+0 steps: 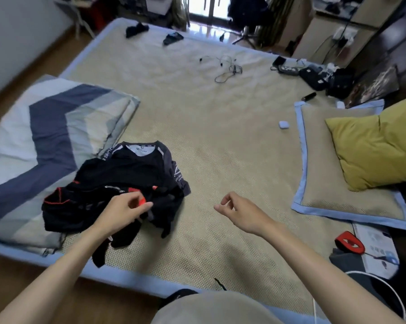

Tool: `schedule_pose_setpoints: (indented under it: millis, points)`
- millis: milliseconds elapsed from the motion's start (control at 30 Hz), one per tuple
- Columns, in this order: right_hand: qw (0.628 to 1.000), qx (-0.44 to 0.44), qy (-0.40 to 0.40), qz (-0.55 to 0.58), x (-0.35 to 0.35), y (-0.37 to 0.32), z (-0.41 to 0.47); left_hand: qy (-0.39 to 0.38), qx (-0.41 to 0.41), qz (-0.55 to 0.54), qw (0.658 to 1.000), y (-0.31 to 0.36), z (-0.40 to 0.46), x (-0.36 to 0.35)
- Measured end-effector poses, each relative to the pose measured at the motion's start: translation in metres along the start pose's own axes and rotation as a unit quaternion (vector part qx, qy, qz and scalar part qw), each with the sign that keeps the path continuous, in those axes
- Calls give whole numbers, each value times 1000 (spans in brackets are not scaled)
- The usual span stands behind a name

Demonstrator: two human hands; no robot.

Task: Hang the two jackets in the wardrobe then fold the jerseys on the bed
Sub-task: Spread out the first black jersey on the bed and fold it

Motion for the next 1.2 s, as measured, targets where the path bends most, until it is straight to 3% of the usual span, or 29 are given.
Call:
schedule_pose_setpoints:
  millis: [167,267,433,667,833,967,1100,1200]
  points:
    - [990,108,47,84,53,-56,-9,-41,-147,-56,987,175,-26,25]
    - [969,174,79,158,96,-92,-20,-92,-191,-105,972,255,-44,29]
    - [908,252,-22,335,155,-130,-66,-192,-262,-127,937,368,-78,19]
    - [907,204,-94,357,187,-77,-102,-235,-290,-195,907,447,-91,20]
    - [868,192,-144,435,203,-40,-126,-317,-278,-244,874,461,-96,1]
    - [885,193,-191,379,197,-31,-144,-342,-303,-228,860,481,-103,-7]
    - [955,167,-96,224,199,-14,-144,-328,-316,-223,862,498,-99,-6]
    - [941,150,89,289,223,-7,-130,-325,-330,-209,861,504,-99,-8]
Point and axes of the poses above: each hand's wrist, its own z-axis towards the middle knuckle, its own x-axis out of the back of the hand, y = z × x, the point moved 10 cm from there along z, towards the middle knuckle, and after that the axes turned 9 degrees about y, right-handed, at the moved point
